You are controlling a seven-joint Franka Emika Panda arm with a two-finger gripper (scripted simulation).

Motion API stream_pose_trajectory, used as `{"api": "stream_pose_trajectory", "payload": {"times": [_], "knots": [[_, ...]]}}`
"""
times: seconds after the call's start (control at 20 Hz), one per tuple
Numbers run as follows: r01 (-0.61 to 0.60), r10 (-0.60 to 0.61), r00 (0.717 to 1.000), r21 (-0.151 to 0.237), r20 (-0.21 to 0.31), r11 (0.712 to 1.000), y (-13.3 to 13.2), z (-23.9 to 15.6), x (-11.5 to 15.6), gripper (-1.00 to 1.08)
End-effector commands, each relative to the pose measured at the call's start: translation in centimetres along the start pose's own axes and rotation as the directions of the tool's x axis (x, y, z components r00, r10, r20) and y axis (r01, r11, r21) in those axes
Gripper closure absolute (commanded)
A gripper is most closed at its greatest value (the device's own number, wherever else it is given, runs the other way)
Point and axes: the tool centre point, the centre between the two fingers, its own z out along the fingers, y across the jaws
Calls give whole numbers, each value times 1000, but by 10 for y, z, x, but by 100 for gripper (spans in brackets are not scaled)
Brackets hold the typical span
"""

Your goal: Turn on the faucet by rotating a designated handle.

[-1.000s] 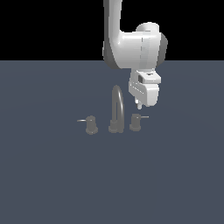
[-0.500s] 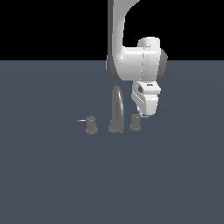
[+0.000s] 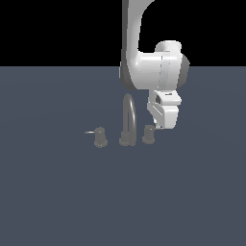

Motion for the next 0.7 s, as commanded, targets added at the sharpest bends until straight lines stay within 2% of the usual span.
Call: {"api": "stream_pose_trajectory", "payload": {"times": [0.0, 0.15, 0.2, 0.65], "knots": [[-1, 1, 1000, 0, 0, 1000, 9, 0, 5, 108], [-1, 1, 1000, 0, 0, 1000, 16, 0, 9, 108], [7, -7, 1000, 9, 0, 1000, 7, 0, 3, 108], [2, -2, 1000, 4, 0, 1000, 37, 0, 1, 108]]}}
